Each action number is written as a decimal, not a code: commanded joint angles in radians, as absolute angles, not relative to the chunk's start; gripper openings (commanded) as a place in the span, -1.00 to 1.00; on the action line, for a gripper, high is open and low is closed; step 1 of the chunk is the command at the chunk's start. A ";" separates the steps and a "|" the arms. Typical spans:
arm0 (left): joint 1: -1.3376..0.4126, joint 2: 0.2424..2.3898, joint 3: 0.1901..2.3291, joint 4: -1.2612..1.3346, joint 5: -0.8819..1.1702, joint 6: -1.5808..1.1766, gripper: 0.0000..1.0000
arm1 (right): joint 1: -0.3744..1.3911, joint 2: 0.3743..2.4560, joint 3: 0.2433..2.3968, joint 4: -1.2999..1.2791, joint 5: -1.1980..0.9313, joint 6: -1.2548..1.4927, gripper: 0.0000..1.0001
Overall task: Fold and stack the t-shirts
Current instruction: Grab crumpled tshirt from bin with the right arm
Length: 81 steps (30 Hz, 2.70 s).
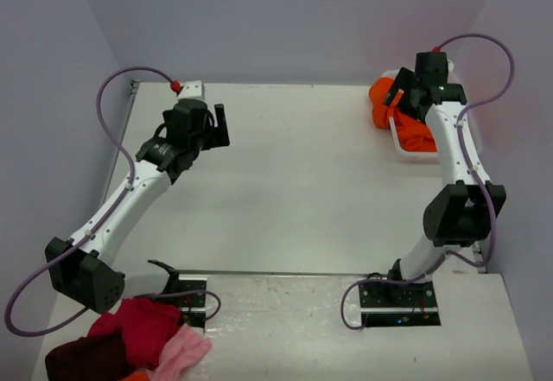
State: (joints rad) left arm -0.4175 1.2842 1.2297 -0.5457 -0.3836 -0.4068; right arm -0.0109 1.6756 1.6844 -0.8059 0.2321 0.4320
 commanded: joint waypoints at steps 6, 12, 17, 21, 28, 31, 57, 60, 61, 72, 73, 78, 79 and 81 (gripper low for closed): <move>-0.426 1.206 1.123 -0.512 -0.347 -0.385 1.00 | -0.113 1.897 1.948 -0.923 0.161 0.502 0.82; -0.428 1.183 1.092 -0.525 -0.339 -0.385 1.00 | -0.126 2.044 2.072 -0.861 0.066 0.469 0.61; -0.430 1.172 1.066 -0.517 -0.345 -0.397 1.00 | -0.126 2.140 2.112 -0.815 0.012 0.436 0.60; -0.430 1.172 1.057 -0.502 -0.344 -0.396 1.00 | -0.129 2.187 2.150 -0.761 -0.021 0.422 0.63; -0.430 1.149 1.028 -0.503 -0.331 -0.403 1.00 | -0.146 2.290 2.267 -0.764 -0.038 0.428 0.62; -0.430 1.140 1.016 -0.505 -0.330 -0.407 1.00 | -0.156 2.321 2.295 -0.761 -0.055 0.431 0.62; -0.430 1.149 1.014 -0.512 -0.322 -0.410 1.00 | -0.175 2.356 2.275 -0.703 -0.049 0.433 -0.67; -0.430 1.155 1.015 -0.508 -0.311 -0.411 1.00 | -0.178 2.346 2.272 -0.703 -0.046 0.434 -0.50; -0.430 1.158 1.015 -0.508 -0.313 -0.411 1.00 | -0.178 2.342 2.270 -0.703 -0.045 0.433 -0.52; -0.430 1.163 1.009 -0.508 -0.319 -0.414 1.00 | -0.187 2.277 2.298 -0.724 -0.018 0.437 -1.00; -0.430 1.163 1.008 -0.508 -0.327 -0.416 1.00 | -0.189 2.267 2.305 -0.730 -0.018 0.437 -1.00; -0.430 1.163 0.996 -0.486 -0.371 -0.408 1.00 | -0.186 2.136 2.292 -0.727 -0.012 0.440 -1.00; -0.430 1.163 0.994 -0.482 -0.373 -0.408 1.00 | -0.186 2.113 2.287 -0.721 -0.017 0.437 -1.00; -0.430 1.169 0.991 -0.476 -0.364 -0.417 1.00 | -0.186 2.080 2.299 -0.715 -0.037 0.425 -1.00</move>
